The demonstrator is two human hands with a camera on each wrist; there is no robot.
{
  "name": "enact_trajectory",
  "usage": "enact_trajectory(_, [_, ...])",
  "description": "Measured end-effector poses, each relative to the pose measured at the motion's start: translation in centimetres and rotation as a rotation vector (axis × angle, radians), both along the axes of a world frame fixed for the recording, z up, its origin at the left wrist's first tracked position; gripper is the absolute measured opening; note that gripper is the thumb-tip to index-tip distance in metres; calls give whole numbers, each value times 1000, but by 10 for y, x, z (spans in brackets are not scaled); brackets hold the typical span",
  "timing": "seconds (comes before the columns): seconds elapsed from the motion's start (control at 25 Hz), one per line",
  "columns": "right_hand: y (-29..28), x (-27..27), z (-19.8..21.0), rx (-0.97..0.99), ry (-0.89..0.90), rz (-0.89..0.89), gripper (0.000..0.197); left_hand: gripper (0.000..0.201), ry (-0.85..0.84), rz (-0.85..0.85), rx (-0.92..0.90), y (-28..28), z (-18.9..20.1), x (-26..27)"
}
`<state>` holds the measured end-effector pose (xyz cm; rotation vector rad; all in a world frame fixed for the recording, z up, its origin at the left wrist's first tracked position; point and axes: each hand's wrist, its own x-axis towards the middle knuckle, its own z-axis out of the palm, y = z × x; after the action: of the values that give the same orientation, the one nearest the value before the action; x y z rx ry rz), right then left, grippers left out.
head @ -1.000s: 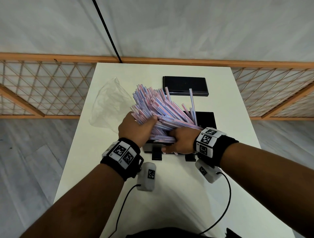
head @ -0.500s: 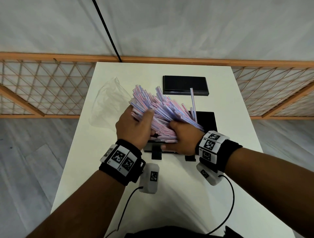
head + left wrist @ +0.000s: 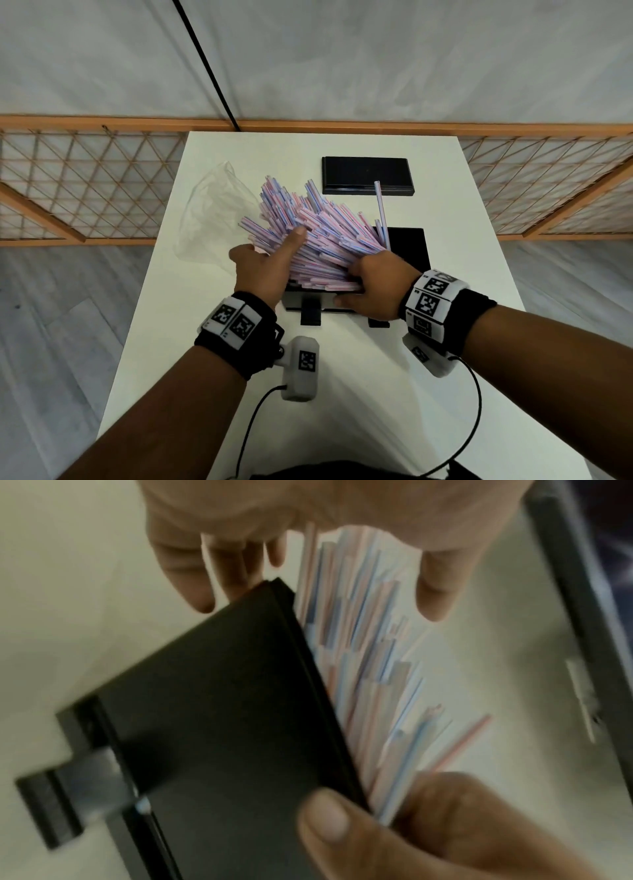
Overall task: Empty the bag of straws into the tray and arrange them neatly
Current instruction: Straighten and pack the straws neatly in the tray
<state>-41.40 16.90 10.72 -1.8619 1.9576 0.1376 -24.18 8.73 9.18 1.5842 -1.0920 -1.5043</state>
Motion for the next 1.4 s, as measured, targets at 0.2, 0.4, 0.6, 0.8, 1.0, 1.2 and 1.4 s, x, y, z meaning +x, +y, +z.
enact_trajectory(0.2, [-13, 9, 6, 59, -104, 104, 40, 132, 90, -89, 1, -4, -10, -13])
enact_trajectory(0.4, [-10, 11, 8, 194, -18, 19, 57, 133, 5, -151, -62, -2, -23, -12])
enact_trajectory(0.6, [-14, 18, 1, 128, -156, -11, 49, 109, -149, -234, -109, 9, 0, -17])
enact_trajectory(0.8, [-15, 24, 1, 167, -154, -10, 41, 75, -242, -212, -36, 6, -3, -17])
enact_trajectory(1.0, [-22, 31, 2, 81, -245, -75, 57, 96, -204, -257, -55, 8, 0, -19])
enact_trajectory(1.2, [-25, 32, -7, 89, -152, -55, 56, 120, -450, -307, -167, 16, -8, -18])
enact_trajectory(1.4, [-21, 33, 3, 149, -257, -58, 48, 104, -304, -294, -141, 13, -9, -14])
